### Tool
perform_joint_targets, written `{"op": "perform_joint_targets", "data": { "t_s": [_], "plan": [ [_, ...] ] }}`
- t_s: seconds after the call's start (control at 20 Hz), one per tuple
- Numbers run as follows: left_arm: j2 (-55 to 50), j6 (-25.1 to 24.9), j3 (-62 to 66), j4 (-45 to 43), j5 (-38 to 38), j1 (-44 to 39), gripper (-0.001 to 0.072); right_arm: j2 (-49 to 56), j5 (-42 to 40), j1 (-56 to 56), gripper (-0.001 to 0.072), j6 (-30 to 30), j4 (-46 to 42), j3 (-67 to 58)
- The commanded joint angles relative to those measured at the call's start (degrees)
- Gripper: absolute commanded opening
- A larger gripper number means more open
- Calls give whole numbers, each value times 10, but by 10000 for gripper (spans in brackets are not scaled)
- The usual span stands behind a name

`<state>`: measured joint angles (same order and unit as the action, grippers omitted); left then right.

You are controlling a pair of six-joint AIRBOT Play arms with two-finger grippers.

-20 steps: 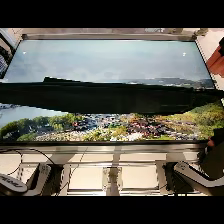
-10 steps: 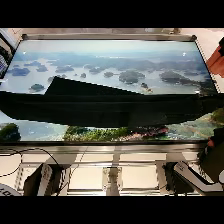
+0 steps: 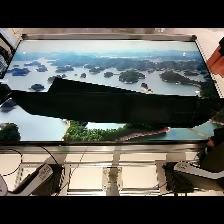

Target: Fold the clothes and pants, and hang the long-sleeved shirts on hangers.

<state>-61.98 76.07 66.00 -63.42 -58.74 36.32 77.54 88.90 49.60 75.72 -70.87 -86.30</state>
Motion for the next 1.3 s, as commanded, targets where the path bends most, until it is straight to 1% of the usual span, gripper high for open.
{"op": "perform_joint_targets", "data": {
  "t_s": [0.0, 0.1, 0.25, 0.35, 0.5, 0.55, 0.7, 0.75, 0.8, 0.9, 0.95, 1.1, 1.25],
  "plan": [
    [-73, 17, 68, 23, 9, -44, 19, 45, -80, 0, 24, 53, -18, -1],
    [-116, 35, 106, 23, 15, -83, 19, 59, -102, 0, 24, 71, -18, -1],
    [-178, 72, 147, 20, 26, -131, 19, 71, -127, 0, 24, 74, -18, -1],
    [-209, 94, 156, 19, 36, -150, 19, 75, -144, 0, 24, 74, -18, -1],
    [-233, 134, 156, 19, 45, -158, 18, 80, -167, 0, 24, 74, -18, -1],
    [-234, 153, 156, 4, 45, -157, 18, 83, -170, 0, 24, 74, -18, -1],
    [-219, 224, 156, -105, 42, -157, 18, 97, -171, 0, 24, 74, -14, -1],
    [-216, 240, 156, -133, 42, -157, 18, 101, -171, -1, 24, 74, -9, -1],
    [-215, 248, 157, -147, 41, -157, 18, 105, -171, -4, 24, 74, -8, -1],
    [-221, 248, 157, -148, 42, -157, 18, 115, -177, -16, 24, 77, -7, -1],
    [-225, 256, 157, -148, 42, -157, 18, 122, -184, -26, 24, 86, -7, -1],
    [-240, 258, 158, -148, 49, -157, 18, 144, -221, -64, 24, 100, -8, -1],
    [-245, 258, 158, -147, 95, -157, 19, 163, -276, -84, 24, 163, -8, -1]
  ]
}}
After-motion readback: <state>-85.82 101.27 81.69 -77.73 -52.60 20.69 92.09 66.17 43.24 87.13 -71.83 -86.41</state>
